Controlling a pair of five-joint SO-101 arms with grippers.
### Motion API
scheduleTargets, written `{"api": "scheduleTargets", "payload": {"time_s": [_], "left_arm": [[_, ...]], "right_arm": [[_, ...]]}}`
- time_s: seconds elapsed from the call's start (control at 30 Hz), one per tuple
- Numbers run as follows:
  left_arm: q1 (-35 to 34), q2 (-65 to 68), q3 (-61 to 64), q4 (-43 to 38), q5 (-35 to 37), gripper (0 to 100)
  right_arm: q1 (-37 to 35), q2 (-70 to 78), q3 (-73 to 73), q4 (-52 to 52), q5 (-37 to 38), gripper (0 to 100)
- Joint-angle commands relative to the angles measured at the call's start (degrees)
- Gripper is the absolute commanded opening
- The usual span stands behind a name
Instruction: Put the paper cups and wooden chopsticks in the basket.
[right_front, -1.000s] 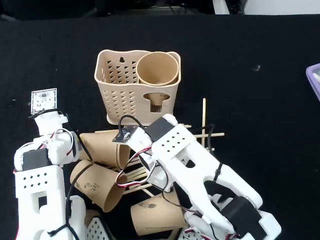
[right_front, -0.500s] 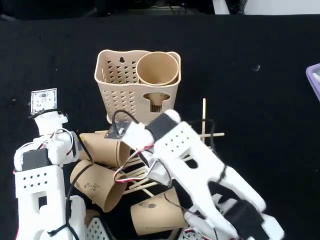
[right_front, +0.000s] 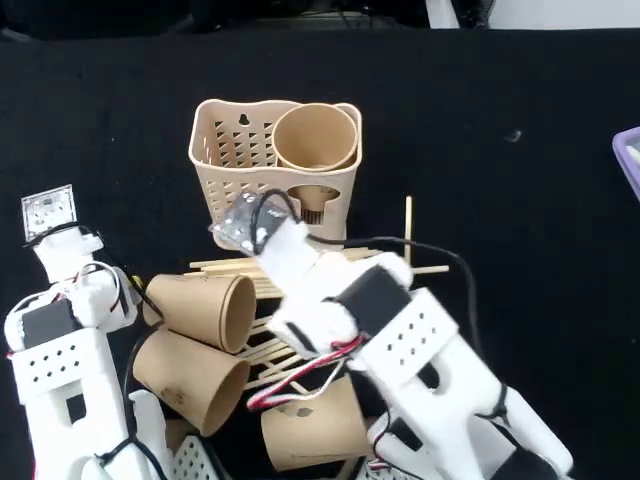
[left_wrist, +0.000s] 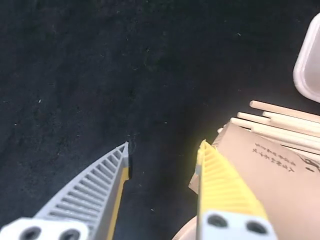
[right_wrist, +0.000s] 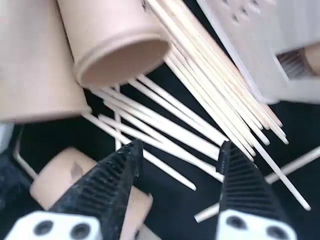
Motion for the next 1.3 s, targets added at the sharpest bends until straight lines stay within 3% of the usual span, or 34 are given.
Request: {"api": "scheduleTargets", "payload": {"time_s": [0.0, 0.13, 0.33, 0.53, 0.7, 1.0, 1.27], "left_arm": [[-1.19, -0.62, -3.47, -1.05, -0.09, 22], [-1.63, -0.62, -3.65, -1.05, -0.44, 22], [-11.65, -0.62, -4.53, -5.1, 0.09, 22], [-13.93, -0.62, -5.23, -5.54, 5.8, 22], [-13.76, -0.62, -5.23, -5.71, 6.07, 22], [-13.76, -0.62, -5.23, -5.71, 6.07, 22], [-13.76, -0.62, -5.32, -5.71, 6.07, 22]], "right_arm": [[-4.04, 1.8, 0.31, -5.8, -2.73, 25.8], [-7.03, 3.56, 0.4, -11.16, -6.77, 25.8], [-8.79, 6.11, 3.65, -20.84, -13.63, 25.8], [-8.79, 9.27, 7.69, -30.33, -15.47, 25.8], [-9.58, 9.89, 7.43, -31.03, -22.51, 25.8], [-12.22, 9.8, 5.58, -24.7, -22.33, 25.8], [-13.45, 9.89, 9.19, -27.69, -22.68, 25.8]]}}
